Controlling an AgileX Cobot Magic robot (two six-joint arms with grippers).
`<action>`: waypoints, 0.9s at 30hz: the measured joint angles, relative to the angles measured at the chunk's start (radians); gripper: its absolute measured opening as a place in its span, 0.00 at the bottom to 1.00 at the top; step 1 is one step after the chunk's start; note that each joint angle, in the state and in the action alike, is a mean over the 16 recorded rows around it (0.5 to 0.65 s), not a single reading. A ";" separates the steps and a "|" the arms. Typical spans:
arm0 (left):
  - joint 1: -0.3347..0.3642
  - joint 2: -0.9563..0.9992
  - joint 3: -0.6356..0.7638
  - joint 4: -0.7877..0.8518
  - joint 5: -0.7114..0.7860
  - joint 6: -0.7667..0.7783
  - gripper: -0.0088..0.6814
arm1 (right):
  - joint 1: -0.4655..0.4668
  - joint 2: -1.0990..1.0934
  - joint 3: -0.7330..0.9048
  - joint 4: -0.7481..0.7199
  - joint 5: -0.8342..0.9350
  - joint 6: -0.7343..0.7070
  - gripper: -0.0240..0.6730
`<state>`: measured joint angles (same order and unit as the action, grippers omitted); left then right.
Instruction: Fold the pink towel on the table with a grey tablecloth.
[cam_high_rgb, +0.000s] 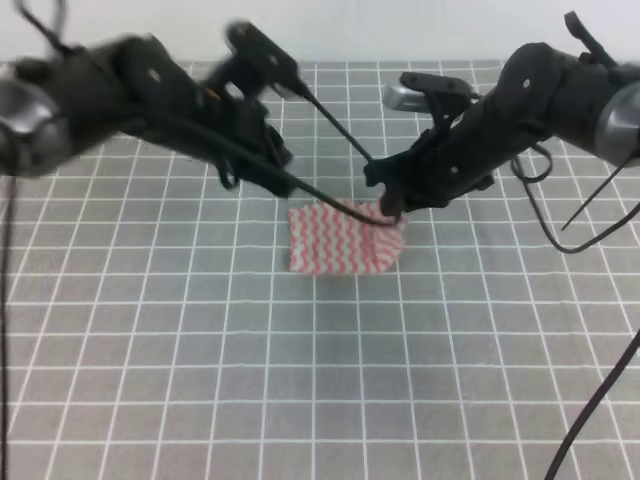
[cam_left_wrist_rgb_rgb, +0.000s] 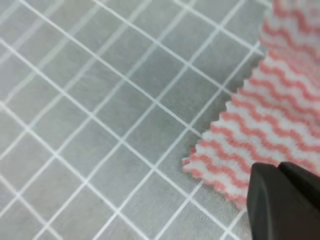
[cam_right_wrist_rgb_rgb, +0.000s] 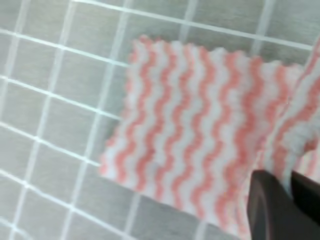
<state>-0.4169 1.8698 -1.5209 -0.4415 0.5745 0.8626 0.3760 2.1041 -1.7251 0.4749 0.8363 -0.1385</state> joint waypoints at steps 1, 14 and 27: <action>0.006 -0.016 0.000 -0.004 0.009 -0.001 0.01 | 0.006 0.005 -0.003 0.009 -0.002 -0.005 0.02; 0.033 -0.124 0.000 -0.039 0.082 0.004 0.01 | 0.089 0.110 -0.096 0.109 -0.015 -0.046 0.02; 0.033 -0.125 0.000 -0.040 0.092 0.011 0.01 | 0.114 0.165 -0.139 0.176 0.000 -0.052 0.12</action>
<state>-0.3840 1.7447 -1.5211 -0.4817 0.6663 0.8734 0.4901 2.2696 -1.8639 0.6510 0.8361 -0.1907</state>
